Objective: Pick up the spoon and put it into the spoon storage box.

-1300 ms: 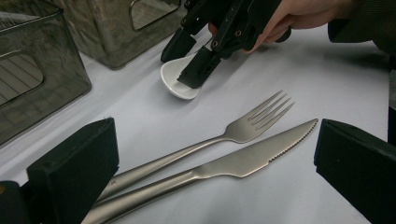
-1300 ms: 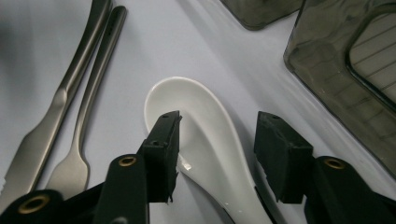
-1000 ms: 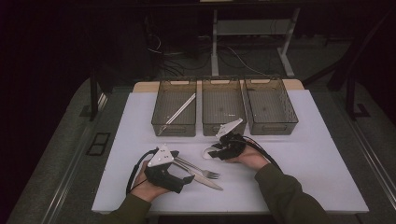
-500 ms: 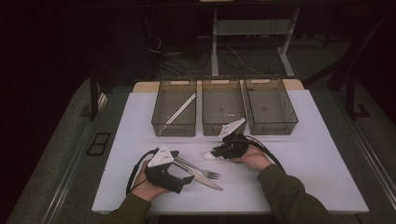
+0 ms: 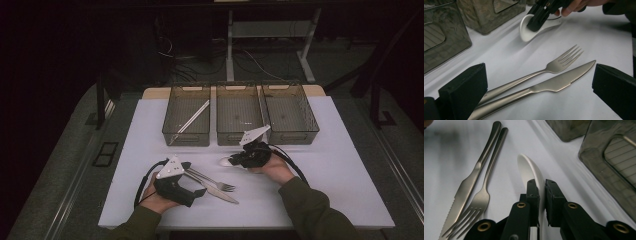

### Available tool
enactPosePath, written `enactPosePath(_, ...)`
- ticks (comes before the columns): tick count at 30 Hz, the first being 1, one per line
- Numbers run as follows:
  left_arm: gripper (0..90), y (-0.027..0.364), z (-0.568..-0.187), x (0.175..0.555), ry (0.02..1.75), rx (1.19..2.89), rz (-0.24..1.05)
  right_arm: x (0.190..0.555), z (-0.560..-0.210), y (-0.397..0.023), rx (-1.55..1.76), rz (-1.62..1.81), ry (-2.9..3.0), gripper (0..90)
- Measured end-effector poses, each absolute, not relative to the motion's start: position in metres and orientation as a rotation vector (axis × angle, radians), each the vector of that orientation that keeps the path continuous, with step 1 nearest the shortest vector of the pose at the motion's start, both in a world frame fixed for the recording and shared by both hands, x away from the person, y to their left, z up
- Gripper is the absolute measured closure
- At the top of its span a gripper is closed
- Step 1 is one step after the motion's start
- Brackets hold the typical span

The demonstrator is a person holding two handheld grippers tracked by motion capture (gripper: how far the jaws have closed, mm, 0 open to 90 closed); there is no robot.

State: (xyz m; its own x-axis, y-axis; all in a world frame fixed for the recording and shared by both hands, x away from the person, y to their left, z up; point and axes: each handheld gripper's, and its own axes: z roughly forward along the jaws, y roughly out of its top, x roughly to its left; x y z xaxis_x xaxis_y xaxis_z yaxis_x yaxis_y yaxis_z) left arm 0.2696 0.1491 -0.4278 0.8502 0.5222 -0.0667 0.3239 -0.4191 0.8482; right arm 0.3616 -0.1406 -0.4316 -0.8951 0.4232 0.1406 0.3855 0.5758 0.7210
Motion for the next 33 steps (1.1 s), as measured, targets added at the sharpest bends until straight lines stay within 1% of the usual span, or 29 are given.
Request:
enactPosePath(5, 0.0, 0.151, -0.427, 0.270, 0.642, 2.029, 0.245, 0.360, -0.426, -0.147, 0.737, 1.258, 2.721, 82.1)
enactPosePath(16, 0.0, 0.147, -0.426, 0.267, 0.616, 2.041, 0.255, 0.361, -0.406, -0.155, 0.750, 1.304, 2.668, 82.0)
enactPosePath(33, 0.0, 0.145, -0.425, 0.265, 0.619, 2.025, 0.254, 0.377, -0.367, -0.157, 0.737, 1.304, 2.606, 82.0)
